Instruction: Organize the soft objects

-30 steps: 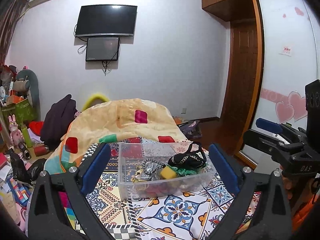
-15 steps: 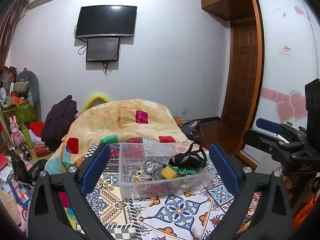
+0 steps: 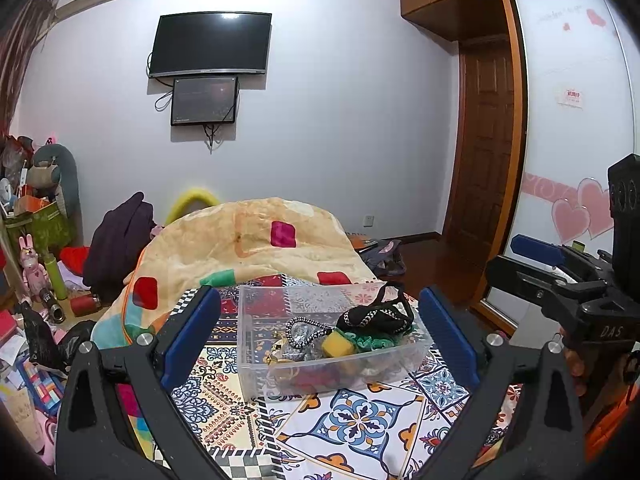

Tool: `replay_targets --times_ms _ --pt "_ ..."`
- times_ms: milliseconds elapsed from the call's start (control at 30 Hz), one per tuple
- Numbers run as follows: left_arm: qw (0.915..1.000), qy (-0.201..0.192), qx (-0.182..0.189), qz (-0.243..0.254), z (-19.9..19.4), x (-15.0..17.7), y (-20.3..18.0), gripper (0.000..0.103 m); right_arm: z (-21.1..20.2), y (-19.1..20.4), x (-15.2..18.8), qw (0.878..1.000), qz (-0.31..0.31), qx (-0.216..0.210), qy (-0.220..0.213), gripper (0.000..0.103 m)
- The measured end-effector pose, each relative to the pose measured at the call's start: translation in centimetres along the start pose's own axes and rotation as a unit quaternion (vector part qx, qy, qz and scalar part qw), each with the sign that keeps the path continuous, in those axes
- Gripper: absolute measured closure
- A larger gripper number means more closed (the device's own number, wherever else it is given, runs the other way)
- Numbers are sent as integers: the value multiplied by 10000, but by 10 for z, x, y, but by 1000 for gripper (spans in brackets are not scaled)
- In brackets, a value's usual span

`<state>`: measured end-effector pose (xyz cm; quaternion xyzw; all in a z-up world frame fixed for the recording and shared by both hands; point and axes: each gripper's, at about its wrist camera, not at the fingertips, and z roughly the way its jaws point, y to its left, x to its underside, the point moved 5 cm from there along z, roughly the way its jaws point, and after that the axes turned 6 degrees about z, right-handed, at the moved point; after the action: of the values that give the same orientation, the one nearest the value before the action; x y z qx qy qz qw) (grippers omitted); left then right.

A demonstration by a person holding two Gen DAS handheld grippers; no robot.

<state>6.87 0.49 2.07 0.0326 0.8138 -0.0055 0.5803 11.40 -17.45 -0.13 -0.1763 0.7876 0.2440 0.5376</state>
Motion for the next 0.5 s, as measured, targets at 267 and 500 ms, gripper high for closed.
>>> replay_targets --times_ms 267,500 --pt "10000 0 7 1 -2 1 2 1 0 0 0 10000 0 -1 1 0" --pt "10000 -1 7 10 -3 1 1 1 0 0 0 10000 4 -1 2 0"
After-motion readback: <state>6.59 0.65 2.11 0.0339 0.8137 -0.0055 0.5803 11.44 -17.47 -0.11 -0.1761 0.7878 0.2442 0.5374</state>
